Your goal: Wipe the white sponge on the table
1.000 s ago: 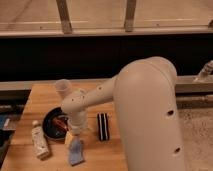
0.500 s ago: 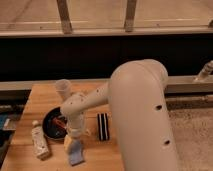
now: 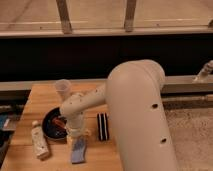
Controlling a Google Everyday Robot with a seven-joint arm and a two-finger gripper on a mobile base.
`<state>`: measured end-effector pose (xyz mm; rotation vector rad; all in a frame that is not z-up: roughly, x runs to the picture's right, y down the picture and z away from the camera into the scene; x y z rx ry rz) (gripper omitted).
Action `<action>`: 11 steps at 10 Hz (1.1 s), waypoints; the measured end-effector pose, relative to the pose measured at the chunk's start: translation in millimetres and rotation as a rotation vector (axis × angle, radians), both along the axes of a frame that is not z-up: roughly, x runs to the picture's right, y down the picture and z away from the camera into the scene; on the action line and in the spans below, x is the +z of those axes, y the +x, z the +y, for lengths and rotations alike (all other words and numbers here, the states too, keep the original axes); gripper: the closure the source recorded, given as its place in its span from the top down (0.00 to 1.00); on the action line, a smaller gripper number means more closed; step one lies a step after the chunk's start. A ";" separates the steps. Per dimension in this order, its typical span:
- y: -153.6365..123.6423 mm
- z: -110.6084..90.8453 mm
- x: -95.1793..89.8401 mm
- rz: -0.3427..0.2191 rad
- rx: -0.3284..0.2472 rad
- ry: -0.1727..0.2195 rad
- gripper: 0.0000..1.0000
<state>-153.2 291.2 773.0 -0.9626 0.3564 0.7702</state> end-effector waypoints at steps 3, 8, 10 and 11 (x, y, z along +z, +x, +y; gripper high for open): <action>-1.5 -2.4 -2.0 -0.003 0.002 0.000 0.04; 6.9 -10.8 -23.0 0.038 -0.010 0.090 0.00; 19.4 -20.4 -23.5 0.050 0.014 0.100 0.00; 38.5 -26.5 -19.8 0.074 0.031 0.101 0.00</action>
